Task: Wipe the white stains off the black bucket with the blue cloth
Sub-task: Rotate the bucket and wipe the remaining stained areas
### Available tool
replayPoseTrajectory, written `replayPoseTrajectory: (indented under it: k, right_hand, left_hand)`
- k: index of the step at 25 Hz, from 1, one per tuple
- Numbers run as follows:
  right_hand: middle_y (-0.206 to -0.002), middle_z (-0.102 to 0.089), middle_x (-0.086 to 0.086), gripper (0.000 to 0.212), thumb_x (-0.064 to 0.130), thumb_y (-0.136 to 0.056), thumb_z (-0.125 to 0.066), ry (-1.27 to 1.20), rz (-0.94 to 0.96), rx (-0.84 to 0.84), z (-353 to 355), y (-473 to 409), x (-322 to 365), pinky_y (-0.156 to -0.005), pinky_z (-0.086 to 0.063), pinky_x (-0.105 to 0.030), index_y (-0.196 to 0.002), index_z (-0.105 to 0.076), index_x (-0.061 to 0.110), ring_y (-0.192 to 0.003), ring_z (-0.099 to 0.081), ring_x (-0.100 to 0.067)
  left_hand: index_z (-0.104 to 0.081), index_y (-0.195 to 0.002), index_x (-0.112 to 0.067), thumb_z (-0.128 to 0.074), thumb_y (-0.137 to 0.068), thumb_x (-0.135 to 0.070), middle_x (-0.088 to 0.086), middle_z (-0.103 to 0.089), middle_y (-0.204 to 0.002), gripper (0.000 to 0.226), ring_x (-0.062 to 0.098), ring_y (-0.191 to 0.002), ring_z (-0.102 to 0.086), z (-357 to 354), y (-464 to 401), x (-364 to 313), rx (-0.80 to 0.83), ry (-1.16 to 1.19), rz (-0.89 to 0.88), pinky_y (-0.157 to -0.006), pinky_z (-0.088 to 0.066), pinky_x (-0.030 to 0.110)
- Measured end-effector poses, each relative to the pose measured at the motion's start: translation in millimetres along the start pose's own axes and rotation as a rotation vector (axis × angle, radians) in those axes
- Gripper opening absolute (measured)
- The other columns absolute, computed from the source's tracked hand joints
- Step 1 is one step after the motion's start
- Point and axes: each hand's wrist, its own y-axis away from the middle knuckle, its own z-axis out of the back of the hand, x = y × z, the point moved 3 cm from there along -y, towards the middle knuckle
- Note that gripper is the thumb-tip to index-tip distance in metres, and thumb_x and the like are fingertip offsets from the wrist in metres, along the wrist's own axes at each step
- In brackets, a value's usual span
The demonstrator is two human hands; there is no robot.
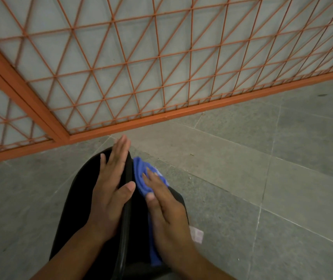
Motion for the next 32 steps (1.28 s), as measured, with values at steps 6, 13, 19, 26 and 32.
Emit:
replayPoseTrajectory:
  k: [6,13,19,26,32]
  right_hand:
    - [-0.097,-0.067,-0.001,0.03,0.03,-0.093,-0.036,-0.026,-0.108,0.144,-5.1,-67.4,-21.5,-0.086,-0.046,-0.033,-0.096,-0.063,0.019,-0.092,-0.06,-0.011]
    - [-0.1,-0.066,0.003,0.031,0.034,-0.092,-0.036,-0.113,-0.124,0.054,6.8,-45.5,-29.3,-0.09,-0.046,-0.039,-0.105,-0.062,0.024,-0.096,-0.059,-0.011]
    - [-0.09,-0.068,-0.012,0.035,0.034,-0.09,-0.036,-0.021,-0.193,0.149,-1.8,-82.1,-35.2,-0.086,-0.047,-0.047,-0.087,-0.064,0.012,-0.087,-0.062,-0.024]
    - [-0.087,-0.063,-0.005,0.036,0.026,-0.097,-0.031,0.311,-0.463,0.083,35.9,-48.4,-120.1,-0.077,-0.041,-0.03,-0.081,-0.06,0.011,-0.082,-0.057,-0.02]
    - [-0.082,-0.058,-0.004,0.034,0.021,-0.099,-0.029,0.327,-0.553,-0.129,51.7,4.8,-132.7,-0.065,-0.036,-0.023,-0.089,-0.058,0.007,-0.071,-0.051,-0.011]
  left_hand:
    - [-0.01,-0.152,-0.029,-0.037,-0.085,-0.045,-0.02,-0.008,-0.159,0.075,0.006,-0.149,-0.008,-1.3,0.5,-1.9,0.027,-0.006,0.029,-0.119,0.007,0.024]
    - [-0.019,-0.151,-0.014,-0.036,-0.085,-0.04,-0.016,-0.012,-0.16,0.073,0.01,-0.149,-0.012,-4.0,-0.5,-13.0,0.051,-0.011,0.006,-0.12,0.006,0.03]
    - [-0.021,-0.151,-0.02,-0.039,-0.083,-0.038,-0.018,-0.013,-0.158,0.073,0.009,-0.149,-0.013,-3.2,-2.2,-12.9,0.03,0.041,0.037,-0.12,0.005,0.027]
    - [-0.02,-0.15,-0.015,-0.035,-0.084,-0.038,-0.013,-0.013,-0.16,0.072,0.005,-0.149,-0.01,-4.6,-3.8,-15.9,0.003,0.003,0.064,-0.121,0.005,0.033]
    - [-0.02,-0.148,-0.022,-0.035,-0.084,-0.04,-0.01,-0.017,-0.158,0.068,0.006,-0.149,-0.01,-8.2,-4.7,-25.9,0.026,-0.015,0.049,-0.121,0.004,0.033]
